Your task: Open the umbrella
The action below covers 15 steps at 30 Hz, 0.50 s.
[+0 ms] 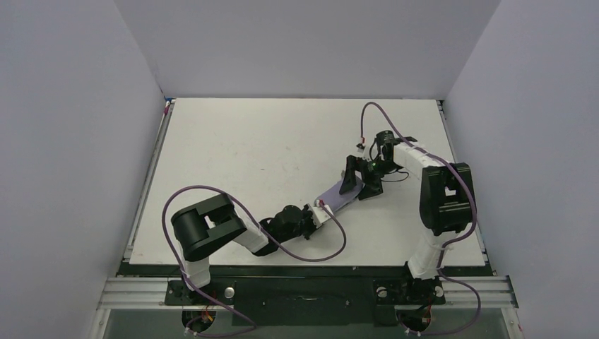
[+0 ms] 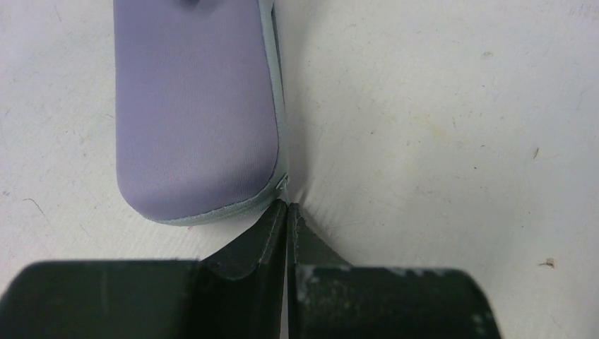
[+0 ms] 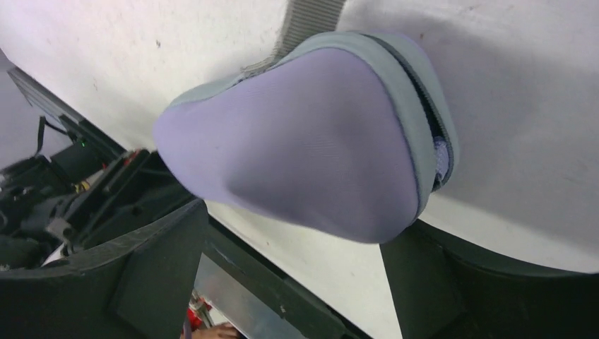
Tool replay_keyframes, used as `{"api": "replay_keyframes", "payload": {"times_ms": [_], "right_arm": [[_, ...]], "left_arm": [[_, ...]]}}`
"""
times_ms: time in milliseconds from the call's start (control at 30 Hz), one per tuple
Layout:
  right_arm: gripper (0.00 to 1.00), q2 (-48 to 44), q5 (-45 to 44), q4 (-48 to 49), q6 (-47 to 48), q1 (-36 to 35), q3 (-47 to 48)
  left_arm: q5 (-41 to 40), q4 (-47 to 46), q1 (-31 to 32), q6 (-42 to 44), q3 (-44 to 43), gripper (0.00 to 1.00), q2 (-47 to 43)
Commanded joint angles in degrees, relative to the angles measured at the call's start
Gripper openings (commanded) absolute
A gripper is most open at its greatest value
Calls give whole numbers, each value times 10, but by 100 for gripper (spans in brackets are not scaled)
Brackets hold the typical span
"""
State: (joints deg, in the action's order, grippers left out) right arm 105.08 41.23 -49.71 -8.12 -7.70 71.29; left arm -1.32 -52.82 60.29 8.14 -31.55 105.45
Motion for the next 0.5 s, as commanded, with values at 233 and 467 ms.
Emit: {"api": "replay_keyframes", "payload": {"times_ms": [233, 467], "right_arm": [[36, 40, -52, 122, -92, -8, -48], [0, 49, -77, 117, -71, -1, -46]], "left_arm": [[-14, -9, 3, 11, -8, 0, 4], [-31, -9, 1, 9, 31, 0, -25]]}}
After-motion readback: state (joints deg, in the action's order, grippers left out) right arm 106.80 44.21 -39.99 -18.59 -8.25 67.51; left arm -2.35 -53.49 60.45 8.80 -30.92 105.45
